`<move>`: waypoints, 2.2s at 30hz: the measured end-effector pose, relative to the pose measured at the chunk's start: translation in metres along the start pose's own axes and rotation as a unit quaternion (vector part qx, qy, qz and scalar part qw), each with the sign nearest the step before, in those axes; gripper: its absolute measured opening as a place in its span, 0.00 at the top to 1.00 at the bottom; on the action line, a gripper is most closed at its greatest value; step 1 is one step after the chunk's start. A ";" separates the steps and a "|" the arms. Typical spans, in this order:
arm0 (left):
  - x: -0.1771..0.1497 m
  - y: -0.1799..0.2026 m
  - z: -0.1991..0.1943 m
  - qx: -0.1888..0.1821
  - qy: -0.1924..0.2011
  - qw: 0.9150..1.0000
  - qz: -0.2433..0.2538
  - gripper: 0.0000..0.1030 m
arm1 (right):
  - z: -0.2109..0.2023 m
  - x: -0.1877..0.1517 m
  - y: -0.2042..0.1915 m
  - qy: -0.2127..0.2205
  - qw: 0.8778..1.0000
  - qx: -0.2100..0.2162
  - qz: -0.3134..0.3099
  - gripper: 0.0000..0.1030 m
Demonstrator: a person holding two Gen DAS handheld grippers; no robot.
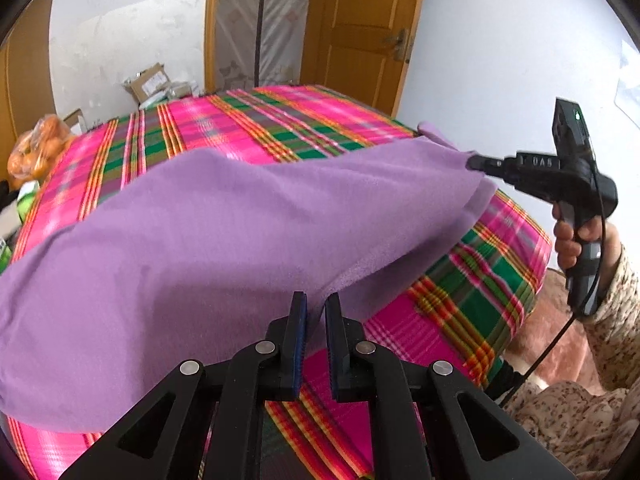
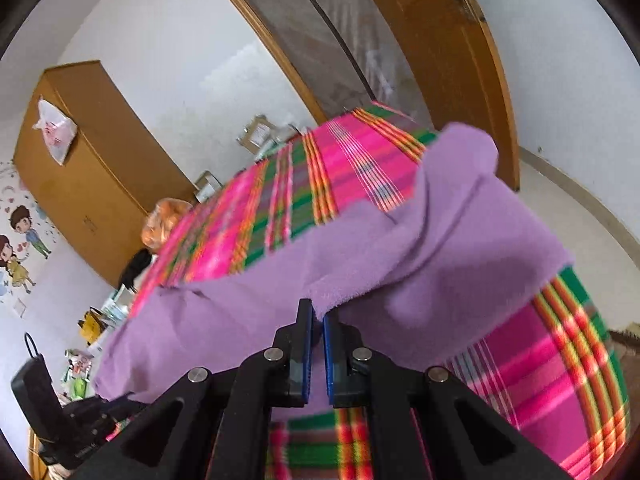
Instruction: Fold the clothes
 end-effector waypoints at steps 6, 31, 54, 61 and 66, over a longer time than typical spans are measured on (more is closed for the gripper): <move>-0.008 0.001 0.008 0.003 -0.020 1.000 0.000 0.91 | 0.012 -0.019 0.018 -0.025 1.000 -0.012 0.013 0.95; 0.024 -0.005 0.000 -0.060 0.015 0.995 -0.078 0.82 | -0.024 -0.018 0.047 -0.021 0.998 -0.057 -0.028 0.92; 0.055 0.013 0.096 -0.112 -0.067 0.979 -0.157 0.76 | 0.058 0.070 0.058 -0.028 0.992 -0.102 -0.074 0.61; 0.054 0.011 0.094 -0.115 -0.064 0.978 -0.165 0.76 | 0.082 0.081 0.060 -0.044 0.984 -0.152 -0.080 0.69; 0.053 0.010 0.093 -0.116 -0.061 0.977 -0.168 0.76 | 0.072 0.084 0.074 -0.032 0.987 -0.148 -0.057 0.95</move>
Point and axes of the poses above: each gripper's, at about its wrist camera, not at the fingertips, and z roughly the way its jaws point, y to its right, x to its top, the point moved 4 cm from there along z, roughly the way its jaws point, and after that the axes turned 3 degrees about y, right-handed, at the moved point
